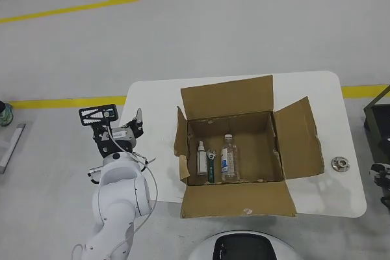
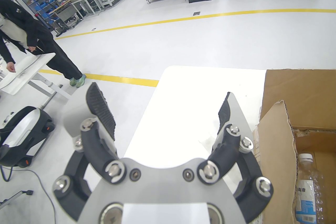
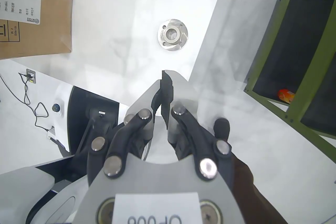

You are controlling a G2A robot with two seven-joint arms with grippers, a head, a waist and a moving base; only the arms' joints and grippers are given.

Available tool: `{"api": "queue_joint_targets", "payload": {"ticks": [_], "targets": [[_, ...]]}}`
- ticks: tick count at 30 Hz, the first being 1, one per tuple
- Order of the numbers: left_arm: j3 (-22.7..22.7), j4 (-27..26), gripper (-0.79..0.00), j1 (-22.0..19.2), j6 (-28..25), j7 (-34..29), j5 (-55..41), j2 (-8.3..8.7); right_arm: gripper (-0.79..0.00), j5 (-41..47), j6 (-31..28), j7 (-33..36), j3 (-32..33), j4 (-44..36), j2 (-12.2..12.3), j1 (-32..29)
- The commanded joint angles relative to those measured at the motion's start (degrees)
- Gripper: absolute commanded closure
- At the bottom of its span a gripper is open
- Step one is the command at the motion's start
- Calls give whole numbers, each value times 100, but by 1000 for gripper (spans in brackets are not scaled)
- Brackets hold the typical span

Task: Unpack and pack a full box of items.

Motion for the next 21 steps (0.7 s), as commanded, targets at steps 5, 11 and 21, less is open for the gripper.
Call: {"api": "queue_joint_targets", "payload": {"ticks": [5, 11, 21], "targets": [[0, 0, -785, 0, 0, 0, 0, 0, 0, -987, 208, 424, -425, 176, 133, 764], [0, 0, -785, 0, 0, 0, 0, 0, 0, -1371, 110, 1344, -1428, 983, 273, 2192], [0, 0, -785, 0, 0, 0, 0, 0, 0, -1475, -22, 1492, -2910, 2099, 325, 3446]]}}
